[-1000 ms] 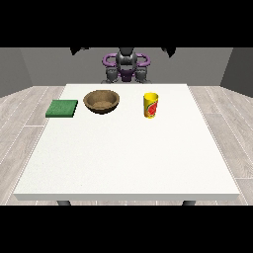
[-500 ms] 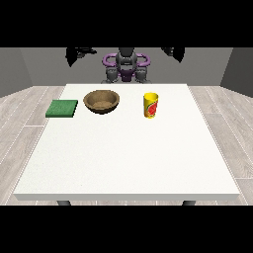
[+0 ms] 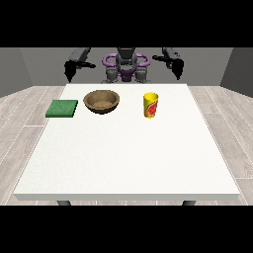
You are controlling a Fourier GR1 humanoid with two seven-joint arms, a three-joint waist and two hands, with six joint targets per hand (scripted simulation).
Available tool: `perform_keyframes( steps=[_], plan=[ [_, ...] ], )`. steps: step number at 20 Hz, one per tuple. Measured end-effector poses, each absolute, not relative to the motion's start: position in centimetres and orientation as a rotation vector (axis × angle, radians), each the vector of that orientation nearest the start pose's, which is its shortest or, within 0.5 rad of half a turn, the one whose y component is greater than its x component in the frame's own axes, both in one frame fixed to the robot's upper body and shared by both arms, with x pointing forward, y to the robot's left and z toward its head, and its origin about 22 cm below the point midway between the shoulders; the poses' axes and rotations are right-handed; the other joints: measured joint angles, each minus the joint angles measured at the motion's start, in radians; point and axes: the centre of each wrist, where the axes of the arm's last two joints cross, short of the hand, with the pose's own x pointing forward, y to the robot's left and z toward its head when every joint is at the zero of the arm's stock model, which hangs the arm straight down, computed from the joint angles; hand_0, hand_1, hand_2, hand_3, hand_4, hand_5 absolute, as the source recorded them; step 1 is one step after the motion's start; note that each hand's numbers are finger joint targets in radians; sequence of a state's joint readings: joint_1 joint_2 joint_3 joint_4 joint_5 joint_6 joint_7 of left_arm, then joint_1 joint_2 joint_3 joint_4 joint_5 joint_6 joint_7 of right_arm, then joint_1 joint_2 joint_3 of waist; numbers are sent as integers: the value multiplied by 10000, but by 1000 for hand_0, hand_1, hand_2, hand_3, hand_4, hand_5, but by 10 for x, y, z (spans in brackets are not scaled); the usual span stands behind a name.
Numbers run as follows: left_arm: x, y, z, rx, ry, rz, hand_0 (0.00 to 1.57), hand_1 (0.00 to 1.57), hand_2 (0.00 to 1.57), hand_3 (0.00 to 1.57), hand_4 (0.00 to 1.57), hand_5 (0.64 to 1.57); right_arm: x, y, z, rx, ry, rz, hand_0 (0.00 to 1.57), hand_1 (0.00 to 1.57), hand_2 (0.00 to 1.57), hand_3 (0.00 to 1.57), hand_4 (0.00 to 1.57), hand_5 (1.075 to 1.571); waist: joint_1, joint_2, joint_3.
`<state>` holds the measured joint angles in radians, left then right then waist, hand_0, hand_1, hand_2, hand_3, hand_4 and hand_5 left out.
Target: Pick the cup and pour the ball into the bowl, then pick the bowl and place it on the pad
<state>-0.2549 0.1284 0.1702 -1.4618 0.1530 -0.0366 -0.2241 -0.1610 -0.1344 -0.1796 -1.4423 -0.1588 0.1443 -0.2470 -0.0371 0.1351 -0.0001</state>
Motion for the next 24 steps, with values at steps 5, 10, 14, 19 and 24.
perform_keyframes(
  steps=[5,10,14,19,24],
  plan=[
    [316,277,28,141,-19716,827,0,0,0,0,0,1368,297,-288,28,630,-19233,-143,0,0,0,0,0,1568,-111,728,-1],
    [338,259,17,419,-19911,803,0,0,0,0,0,1382,315,-279,37,822,-19436,149,0,0,0,0,0,1570,-327,1089,-3],
    [354,251,14,498,-20138,890,0,0,0,0,0,1404,330,-273,51,963,-19813,212,0,0,0,0,0,1570,-427,1425,-3],
    [362,258,0,991,-20103,992,0,0,0,0,0,1341,337,-282,58,1084,-19905,367,0,0,0,0,0,1570,-670,1656,-1],
    [374,267,0,1656,-20431,1265,0,0,0,0,0,1326,343,-291,82,1296,-20381,662,0,0,0,0,0,1569,-1151,2147,-7]
  ],
)
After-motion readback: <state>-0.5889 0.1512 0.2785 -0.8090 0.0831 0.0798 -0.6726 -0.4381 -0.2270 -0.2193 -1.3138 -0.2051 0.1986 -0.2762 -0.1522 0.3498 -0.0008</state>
